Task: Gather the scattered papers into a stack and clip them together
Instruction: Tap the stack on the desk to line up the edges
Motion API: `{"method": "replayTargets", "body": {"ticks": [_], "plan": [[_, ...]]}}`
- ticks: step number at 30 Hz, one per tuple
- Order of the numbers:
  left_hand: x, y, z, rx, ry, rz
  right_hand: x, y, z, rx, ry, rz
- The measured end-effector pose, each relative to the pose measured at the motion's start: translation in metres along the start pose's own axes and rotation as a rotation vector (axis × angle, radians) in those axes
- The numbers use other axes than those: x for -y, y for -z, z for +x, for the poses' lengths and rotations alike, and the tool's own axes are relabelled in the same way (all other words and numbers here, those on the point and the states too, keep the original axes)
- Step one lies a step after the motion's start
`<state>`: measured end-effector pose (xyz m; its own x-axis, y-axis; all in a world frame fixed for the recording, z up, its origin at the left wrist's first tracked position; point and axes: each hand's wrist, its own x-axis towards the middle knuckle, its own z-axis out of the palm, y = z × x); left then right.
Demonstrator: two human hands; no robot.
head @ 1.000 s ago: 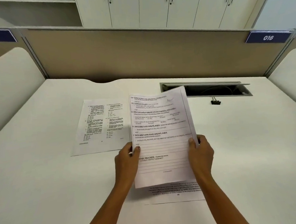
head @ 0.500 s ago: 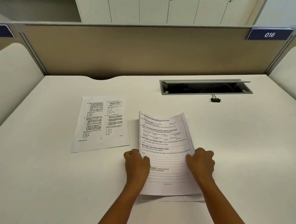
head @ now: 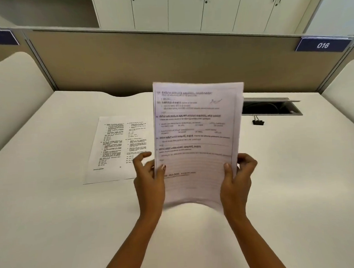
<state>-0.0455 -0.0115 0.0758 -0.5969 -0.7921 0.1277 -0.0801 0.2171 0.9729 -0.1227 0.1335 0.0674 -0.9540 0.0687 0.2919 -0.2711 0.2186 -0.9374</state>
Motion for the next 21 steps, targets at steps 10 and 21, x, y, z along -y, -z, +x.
{"method": "replayTargets", "body": {"ticks": [10, 21], "plan": [[-0.003, 0.002, 0.008, -0.081, -0.114, -0.094, 0.009, -0.015, -0.017, 0.012, 0.029, 0.293], [0.018, 0.026, 0.032, -0.120, -0.164, 0.099, -0.005, -0.044, -0.004, 0.176, 0.052, 0.063]]}}
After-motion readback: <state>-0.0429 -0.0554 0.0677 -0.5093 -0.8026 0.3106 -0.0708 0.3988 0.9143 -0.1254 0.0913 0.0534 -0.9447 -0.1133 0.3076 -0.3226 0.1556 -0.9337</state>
